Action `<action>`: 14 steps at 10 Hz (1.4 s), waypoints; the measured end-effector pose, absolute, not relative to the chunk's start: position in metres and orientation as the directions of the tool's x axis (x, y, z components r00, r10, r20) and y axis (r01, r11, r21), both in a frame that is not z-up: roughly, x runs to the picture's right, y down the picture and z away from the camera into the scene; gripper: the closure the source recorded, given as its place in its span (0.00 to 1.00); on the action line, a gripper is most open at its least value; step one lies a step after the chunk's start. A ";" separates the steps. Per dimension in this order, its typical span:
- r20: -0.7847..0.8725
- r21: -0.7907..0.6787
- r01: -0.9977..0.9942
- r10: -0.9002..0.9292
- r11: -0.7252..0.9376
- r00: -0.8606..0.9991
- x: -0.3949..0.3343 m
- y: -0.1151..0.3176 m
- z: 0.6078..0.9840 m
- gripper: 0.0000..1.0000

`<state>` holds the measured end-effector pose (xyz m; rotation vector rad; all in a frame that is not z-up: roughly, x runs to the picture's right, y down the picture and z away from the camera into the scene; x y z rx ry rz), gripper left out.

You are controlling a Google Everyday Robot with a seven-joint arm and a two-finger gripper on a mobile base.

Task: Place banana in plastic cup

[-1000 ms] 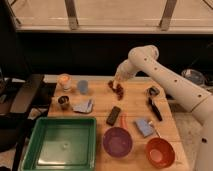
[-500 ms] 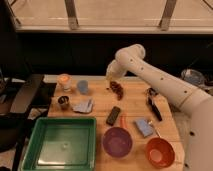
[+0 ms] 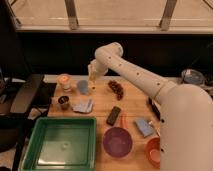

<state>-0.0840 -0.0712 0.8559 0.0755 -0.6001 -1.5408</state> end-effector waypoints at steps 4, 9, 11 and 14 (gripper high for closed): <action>0.326 0.441 0.895 -0.940 0.058 -0.100 -0.108 -0.069 0.856 1.00; 0.321 0.479 0.878 -0.932 0.005 -0.170 -0.122 -0.069 0.863 1.00; 0.317 0.520 0.853 -0.918 -0.044 -0.241 -0.146 -0.069 0.874 1.00; 0.336 0.557 0.827 -0.891 -0.073 -0.305 -0.168 -0.067 0.894 1.00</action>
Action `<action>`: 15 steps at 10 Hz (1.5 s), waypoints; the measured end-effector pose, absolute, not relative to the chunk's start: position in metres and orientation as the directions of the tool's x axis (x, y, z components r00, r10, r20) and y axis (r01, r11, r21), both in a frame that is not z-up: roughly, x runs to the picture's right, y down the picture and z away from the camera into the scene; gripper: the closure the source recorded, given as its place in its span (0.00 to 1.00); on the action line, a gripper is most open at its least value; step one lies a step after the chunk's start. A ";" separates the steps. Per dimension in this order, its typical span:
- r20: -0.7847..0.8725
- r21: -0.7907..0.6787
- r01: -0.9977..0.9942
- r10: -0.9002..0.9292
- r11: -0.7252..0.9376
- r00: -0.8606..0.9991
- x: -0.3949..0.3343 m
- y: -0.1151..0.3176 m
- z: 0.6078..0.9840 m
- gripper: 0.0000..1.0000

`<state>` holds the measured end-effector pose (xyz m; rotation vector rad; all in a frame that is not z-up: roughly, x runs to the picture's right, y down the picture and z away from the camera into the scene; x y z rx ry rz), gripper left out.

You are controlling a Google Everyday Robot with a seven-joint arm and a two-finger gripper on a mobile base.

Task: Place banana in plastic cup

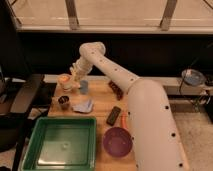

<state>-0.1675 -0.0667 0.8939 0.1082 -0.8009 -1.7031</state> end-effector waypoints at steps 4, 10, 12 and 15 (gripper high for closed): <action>0.396 0.532 0.847 -0.877 -0.023 -0.272 -0.148 -0.055 0.912 1.00; 0.454 0.552 0.833 -0.852 0.039 -0.261 -0.152 -0.032 0.923 0.54; 0.445 0.548 0.836 -0.855 0.025 -0.267 -0.150 -0.035 0.920 0.33; 0.433 0.531 0.847 -0.863 0.012 -0.259 -0.144 -0.040 0.916 0.28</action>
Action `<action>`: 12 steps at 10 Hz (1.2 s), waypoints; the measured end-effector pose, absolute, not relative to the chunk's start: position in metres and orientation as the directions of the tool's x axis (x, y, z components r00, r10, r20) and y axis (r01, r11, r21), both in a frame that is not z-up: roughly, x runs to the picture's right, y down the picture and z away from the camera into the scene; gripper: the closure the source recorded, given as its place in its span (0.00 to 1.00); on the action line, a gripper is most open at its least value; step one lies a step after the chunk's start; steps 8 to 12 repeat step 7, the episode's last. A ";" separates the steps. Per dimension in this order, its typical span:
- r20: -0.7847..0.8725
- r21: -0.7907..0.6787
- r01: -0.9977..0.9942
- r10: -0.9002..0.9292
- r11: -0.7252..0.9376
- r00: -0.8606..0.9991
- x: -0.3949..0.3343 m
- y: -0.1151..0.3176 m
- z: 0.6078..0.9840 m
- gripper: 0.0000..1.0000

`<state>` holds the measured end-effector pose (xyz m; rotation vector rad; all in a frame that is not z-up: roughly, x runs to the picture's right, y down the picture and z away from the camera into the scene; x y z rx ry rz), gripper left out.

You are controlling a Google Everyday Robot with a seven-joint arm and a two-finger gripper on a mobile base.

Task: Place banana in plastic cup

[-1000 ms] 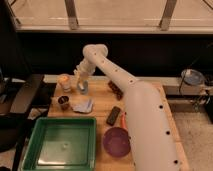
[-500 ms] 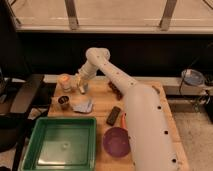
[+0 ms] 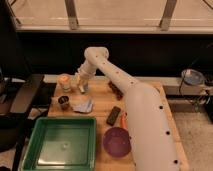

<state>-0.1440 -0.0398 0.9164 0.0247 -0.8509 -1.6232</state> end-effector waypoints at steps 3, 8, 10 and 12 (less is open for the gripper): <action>0.418 0.509 0.861 -0.876 0.009 -0.239 -0.132 -0.048 0.914 0.28; 0.362 0.451 0.892 -0.919 0.023 -0.160 -0.104 -0.068 0.877 0.28; 0.362 0.451 0.892 -0.919 0.023 -0.160 -0.104 -0.068 0.877 0.28; 0.362 0.451 0.892 -0.919 0.023 -0.160 -0.104 -0.068 0.877 0.28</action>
